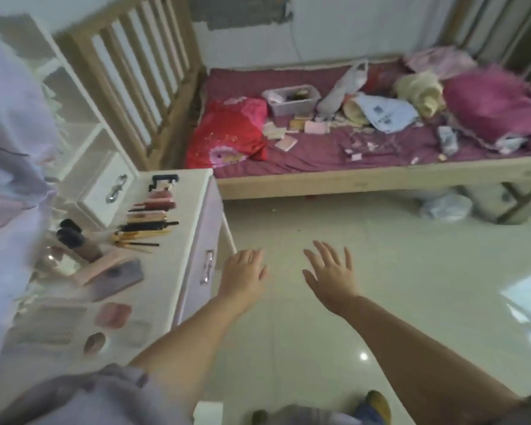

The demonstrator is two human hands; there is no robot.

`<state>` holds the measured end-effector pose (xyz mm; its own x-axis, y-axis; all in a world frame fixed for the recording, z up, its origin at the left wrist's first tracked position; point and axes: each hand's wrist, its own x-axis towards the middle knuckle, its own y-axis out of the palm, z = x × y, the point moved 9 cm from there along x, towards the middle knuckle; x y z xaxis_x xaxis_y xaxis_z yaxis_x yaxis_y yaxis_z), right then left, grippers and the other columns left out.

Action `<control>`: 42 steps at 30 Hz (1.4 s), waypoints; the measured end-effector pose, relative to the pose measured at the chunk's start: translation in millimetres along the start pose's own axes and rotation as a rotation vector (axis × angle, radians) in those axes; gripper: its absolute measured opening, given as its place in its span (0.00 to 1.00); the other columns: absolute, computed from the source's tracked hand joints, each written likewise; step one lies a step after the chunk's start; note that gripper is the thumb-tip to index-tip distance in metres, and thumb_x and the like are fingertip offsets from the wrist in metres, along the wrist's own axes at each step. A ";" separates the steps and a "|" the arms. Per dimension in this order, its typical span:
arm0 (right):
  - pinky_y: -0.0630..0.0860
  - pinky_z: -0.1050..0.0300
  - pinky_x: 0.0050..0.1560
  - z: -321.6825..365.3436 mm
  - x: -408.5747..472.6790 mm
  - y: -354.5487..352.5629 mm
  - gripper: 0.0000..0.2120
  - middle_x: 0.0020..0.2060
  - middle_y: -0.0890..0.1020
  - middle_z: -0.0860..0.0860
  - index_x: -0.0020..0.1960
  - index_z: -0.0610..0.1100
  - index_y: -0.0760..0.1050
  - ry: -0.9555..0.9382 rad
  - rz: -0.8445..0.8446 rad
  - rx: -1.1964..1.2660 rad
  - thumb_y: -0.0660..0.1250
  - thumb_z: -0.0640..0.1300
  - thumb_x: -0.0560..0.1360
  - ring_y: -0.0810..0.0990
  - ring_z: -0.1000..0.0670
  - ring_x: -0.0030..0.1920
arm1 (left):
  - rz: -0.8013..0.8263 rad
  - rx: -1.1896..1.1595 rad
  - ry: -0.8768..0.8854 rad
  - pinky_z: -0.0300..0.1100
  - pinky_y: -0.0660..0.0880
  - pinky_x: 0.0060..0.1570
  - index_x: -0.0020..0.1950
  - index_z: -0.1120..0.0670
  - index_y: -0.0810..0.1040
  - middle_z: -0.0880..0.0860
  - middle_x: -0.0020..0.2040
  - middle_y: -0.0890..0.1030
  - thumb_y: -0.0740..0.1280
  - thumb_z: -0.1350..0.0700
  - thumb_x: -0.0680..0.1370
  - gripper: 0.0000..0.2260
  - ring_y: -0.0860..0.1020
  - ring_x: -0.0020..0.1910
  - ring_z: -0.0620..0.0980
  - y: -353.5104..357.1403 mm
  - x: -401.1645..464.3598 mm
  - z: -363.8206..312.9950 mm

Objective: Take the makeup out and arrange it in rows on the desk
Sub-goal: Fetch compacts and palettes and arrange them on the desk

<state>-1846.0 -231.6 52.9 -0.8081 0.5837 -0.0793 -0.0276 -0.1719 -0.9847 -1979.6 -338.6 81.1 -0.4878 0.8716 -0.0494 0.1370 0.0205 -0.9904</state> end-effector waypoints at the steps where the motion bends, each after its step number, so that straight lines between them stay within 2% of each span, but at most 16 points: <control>1: 0.41 0.40 0.73 -30.7 -20.3 -2.3 0.24 0.76 0.56 0.50 0.74 0.52 0.56 0.063 -0.009 0.010 0.46 0.57 0.79 0.50 0.49 0.76 | 0.013 0.002 0.056 0.43 0.63 0.62 0.71 0.54 0.65 0.54 0.66 0.72 0.55 0.48 0.80 0.21 0.69 0.66 0.52 4.8 4.7 -31.5; 6: 0.40 0.40 0.73 -178.9 -141.8 -11.6 0.24 0.76 0.54 0.50 0.74 0.52 0.55 0.346 -0.033 0.032 0.47 0.57 0.80 0.48 0.50 0.76 | 0.103 0.010 0.299 0.44 0.60 0.67 0.74 0.52 0.60 0.52 0.71 0.66 0.52 0.46 0.81 0.22 0.64 0.69 0.51 40.3 6.7 -207.8; 13: 0.37 0.41 0.73 -373.4 -351.0 -6.2 0.25 0.77 0.48 0.52 0.75 0.52 0.51 0.668 0.037 0.049 0.43 0.58 0.80 0.43 0.52 0.76 | 0.216 -0.004 0.565 0.46 0.57 0.69 0.73 0.49 0.61 0.50 0.72 0.66 0.51 0.44 0.81 0.22 0.63 0.70 0.50 103.2 -42.0 -475.7; 20: 0.40 0.40 0.73 -507.9 -525.4 2.5 0.25 0.77 0.49 0.51 0.76 0.53 0.51 1.005 0.067 0.109 0.43 0.58 0.80 0.45 0.50 0.77 | 0.340 0.014 0.822 0.47 0.53 0.70 0.74 0.49 0.59 0.50 0.73 0.63 0.49 0.44 0.81 0.22 0.61 0.72 0.49 149.1 -96.9 -698.3; 26: 0.42 0.40 0.73 -597.8 -598.3 9.8 0.26 0.77 0.50 0.50 0.76 0.53 0.52 1.211 0.042 0.178 0.43 0.59 0.80 0.48 0.50 0.76 | 0.418 0.069 0.974 0.48 0.53 0.70 0.74 0.50 0.59 0.52 0.74 0.63 0.49 0.44 0.81 0.22 0.60 0.72 0.50 181.9 -104.0 -834.5; 31: 0.43 0.41 0.73 -705.1 -629.3 3.2 0.26 0.77 0.50 0.50 0.76 0.53 0.52 1.350 0.010 0.188 0.43 0.59 0.80 0.50 0.50 0.76 | 0.416 0.114 1.110 0.48 0.54 0.70 0.74 0.49 0.60 0.52 0.73 0.63 0.50 0.43 0.81 0.22 0.62 0.71 0.51 206.5 -72.6 -961.1; 38: 0.52 0.48 0.73 -858.0 -673.8 -38.2 0.24 0.76 0.52 0.50 0.75 0.52 0.55 1.561 -0.110 0.257 0.46 0.57 0.80 0.52 0.51 0.75 | 0.415 0.143 1.314 0.50 0.53 0.70 0.73 0.46 0.60 0.52 0.74 0.62 0.49 0.42 0.81 0.22 0.61 0.72 0.52 209.8 -24.7 -1156.2; 42: 0.52 0.49 0.73 -921.9 -692.4 -50.3 0.24 0.77 0.52 0.50 0.75 0.52 0.55 1.639 -0.148 0.311 0.46 0.57 0.81 0.51 0.51 0.76 | 0.410 0.147 1.383 0.51 0.53 0.71 0.74 0.46 0.59 0.52 0.74 0.62 0.48 0.42 0.81 0.22 0.61 0.72 0.53 213.1 -10.9 -1247.2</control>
<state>-742.6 104.4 14.4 0.6332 0.7291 -0.2598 -0.3120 -0.0668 -0.9477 -869.9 267.2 32.0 0.7818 0.5715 -0.2494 -0.0697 -0.3175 -0.9457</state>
